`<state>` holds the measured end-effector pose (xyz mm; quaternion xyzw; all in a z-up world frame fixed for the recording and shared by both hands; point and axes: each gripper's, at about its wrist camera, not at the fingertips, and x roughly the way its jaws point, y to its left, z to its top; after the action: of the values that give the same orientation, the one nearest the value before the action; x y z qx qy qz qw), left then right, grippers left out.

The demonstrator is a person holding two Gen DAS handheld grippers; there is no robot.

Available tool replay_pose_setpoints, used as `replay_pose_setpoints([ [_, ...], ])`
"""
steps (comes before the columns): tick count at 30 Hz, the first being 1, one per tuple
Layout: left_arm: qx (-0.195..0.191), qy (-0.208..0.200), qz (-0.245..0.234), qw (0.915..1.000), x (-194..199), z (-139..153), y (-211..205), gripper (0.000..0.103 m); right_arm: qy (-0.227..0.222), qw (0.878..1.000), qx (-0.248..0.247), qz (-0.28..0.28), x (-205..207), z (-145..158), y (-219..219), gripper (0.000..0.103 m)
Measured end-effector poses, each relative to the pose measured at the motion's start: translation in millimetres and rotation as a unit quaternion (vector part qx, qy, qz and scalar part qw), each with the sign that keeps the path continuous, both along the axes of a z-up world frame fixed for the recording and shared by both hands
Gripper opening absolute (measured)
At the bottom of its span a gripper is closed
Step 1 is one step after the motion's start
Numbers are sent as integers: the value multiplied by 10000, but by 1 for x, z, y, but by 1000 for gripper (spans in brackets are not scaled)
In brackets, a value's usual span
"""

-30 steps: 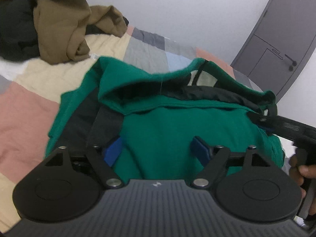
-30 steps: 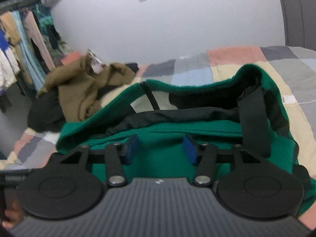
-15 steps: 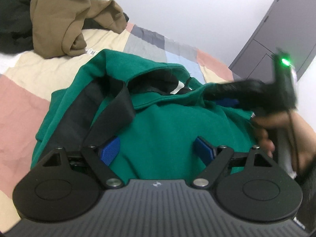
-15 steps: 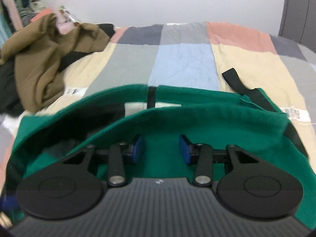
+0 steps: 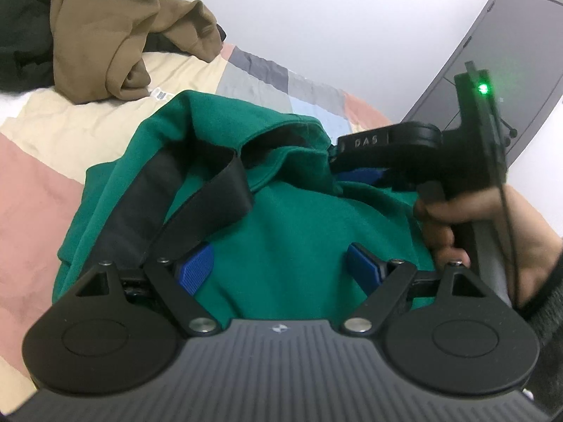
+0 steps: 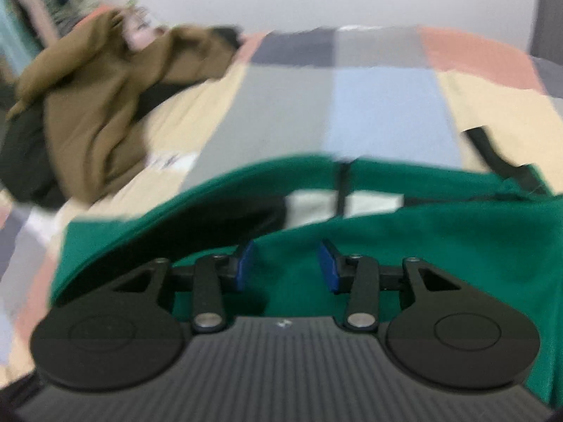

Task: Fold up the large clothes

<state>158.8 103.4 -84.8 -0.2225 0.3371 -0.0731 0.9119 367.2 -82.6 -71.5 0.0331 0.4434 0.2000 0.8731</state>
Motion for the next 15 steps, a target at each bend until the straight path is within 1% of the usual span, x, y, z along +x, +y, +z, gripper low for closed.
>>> replay_pose_setpoints([
  [5, -191, -5, 98, 9998, -4, 1, 7, 86, 242, 9972, 46, 711, -28, 6, 33, 45],
  [9, -336, -44, 275, 9990, -9, 3, 13, 86, -9, 9937, -450, 1029, -35, 8, 68, 46],
  [13, -483, -126, 431, 9978, -10, 3, 20, 86, -206, 9956, -484, 770, -10, 4, 85, 46],
  [15, -517, -162, 489, 9973, -11, 2, 23, 86, -297, 9973, -438, 504, 8, 4, 89, 45],
])
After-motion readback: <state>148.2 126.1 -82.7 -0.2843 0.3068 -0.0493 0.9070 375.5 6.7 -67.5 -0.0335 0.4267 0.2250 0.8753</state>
